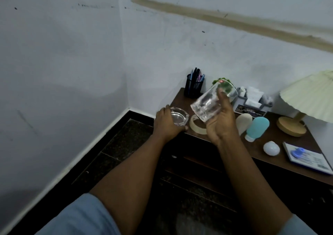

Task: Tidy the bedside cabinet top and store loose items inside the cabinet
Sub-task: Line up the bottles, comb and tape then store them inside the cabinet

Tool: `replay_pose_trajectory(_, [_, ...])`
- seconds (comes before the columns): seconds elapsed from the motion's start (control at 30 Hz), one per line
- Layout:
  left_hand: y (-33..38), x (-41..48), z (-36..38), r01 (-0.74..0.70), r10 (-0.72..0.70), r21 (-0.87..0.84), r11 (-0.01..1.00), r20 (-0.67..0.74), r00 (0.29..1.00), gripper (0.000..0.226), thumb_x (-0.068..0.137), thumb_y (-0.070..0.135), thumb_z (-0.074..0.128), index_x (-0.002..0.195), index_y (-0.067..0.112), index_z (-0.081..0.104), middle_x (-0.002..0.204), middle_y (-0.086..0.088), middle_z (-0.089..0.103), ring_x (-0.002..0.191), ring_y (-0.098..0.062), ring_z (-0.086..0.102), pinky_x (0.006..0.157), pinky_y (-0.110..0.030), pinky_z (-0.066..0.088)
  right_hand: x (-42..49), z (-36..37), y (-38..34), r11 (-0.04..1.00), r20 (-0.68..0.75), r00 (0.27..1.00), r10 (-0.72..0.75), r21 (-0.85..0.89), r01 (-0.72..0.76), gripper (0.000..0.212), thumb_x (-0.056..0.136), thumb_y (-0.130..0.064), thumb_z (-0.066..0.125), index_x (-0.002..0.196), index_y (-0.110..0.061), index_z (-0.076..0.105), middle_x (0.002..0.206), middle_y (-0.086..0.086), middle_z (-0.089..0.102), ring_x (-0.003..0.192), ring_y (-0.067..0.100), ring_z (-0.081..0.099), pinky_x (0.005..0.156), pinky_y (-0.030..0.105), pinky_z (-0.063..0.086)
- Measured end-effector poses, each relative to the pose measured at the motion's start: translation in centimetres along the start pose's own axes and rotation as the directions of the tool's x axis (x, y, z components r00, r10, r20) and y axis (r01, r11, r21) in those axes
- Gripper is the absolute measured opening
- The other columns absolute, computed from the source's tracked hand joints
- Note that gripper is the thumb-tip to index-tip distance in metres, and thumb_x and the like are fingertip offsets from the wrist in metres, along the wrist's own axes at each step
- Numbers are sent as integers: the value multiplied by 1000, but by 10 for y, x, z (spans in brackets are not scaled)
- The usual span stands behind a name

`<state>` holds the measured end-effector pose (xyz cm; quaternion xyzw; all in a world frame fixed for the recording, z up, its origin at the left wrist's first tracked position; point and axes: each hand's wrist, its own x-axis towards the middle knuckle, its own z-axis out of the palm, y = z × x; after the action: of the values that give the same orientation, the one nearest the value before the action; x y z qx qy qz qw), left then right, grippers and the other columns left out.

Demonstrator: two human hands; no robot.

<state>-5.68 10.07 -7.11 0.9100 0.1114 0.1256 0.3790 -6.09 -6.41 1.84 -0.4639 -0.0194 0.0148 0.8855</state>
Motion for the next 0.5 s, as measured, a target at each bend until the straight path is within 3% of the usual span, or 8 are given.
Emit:
replay_pose_trajectory(0.1, [8, 2, 3, 65, -64, 34, 997, -22, 998, 133, 61, 61, 88, 161, 10, 17, 158, -13, 37, 147, -32, 31, 120, -48, 28, -27, -31, -21, 995, 70, 997, 29, -98, -22, 58, 88, -44, 71, 137, -14, 60, 118, 9, 67, 107, 29, 68, 89, 52, 57])
replay_pose_trajectory(0.2, [15, -6, 5, 92, -87, 72, 993, -69, 994, 134, 59, 64, 85, 161, 19, 11, 157, -9, 37, 147, -34, 27, 121, -54, 23, -46, -61, -28, 982, 84, 996, -4, -187, 20, 51, 88, -39, 72, 128, -9, 64, 109, 16, 70, 97, 32, 71, 82, 49, 59])
replay_pose_trajectory(0.3, [14, -26, 0, 3, -2, 75, 997, -14, 1000, 132, 59, 65, 84, 159, 31, 5, 156, -5, 36, 146, -32, 24, 117, -54, 21, -55, -85, -24, 974, 149, 976, 160, -182, -132, 64, 82, -43, 74, 131, -3, 62, 106, 22, 71, 87, 32, 72, 74, 43, 59])
replay_pose_trajectory(0.33, [13, -35, -5, -41, 39, 98, 994, 21, 999, 130, 60, 66, 83, 159, 33, 5, 157, -3, 35, 146, -31, 24, 117, -54, 21, -57, -92, -21, 954, 219, 935, 279, -178, -243, 67, 80, -46, 76, 130, -2, 63, 103, 21, 70, 80, 31, 71, 69, 41, 59])
replay_pose_trajectory(0.4, [10, -56, -12, -133, 123, 150, 980, 73, 990, 121, 64, 68, 79, 158, 32, 11, 158, 1, 33, 146, -28, 24, 116, -53, 20, -60, -105, -16, 864, 358, 788, 501, -259, -432, 67, 76, -50, 79, 121, -3, 67, 99, 23, 68, 71, 31, 69, 64, 40, 59])
replay_pose_trajectory(0.5, [0, -94, -14, -233, 212, 217, 948, 118, 970, 108, 69, 70, 74, 155, 26, 24, 154, 0, 36, 142, -27, 29, 114, -50, 25, -61, -125, -2, 728, 425, 591, 686, -418, -544, 64, 73, -49, 83, 114, -3, 66, 98, 25, 67, 69, 34, 69, 61, 40, 59])
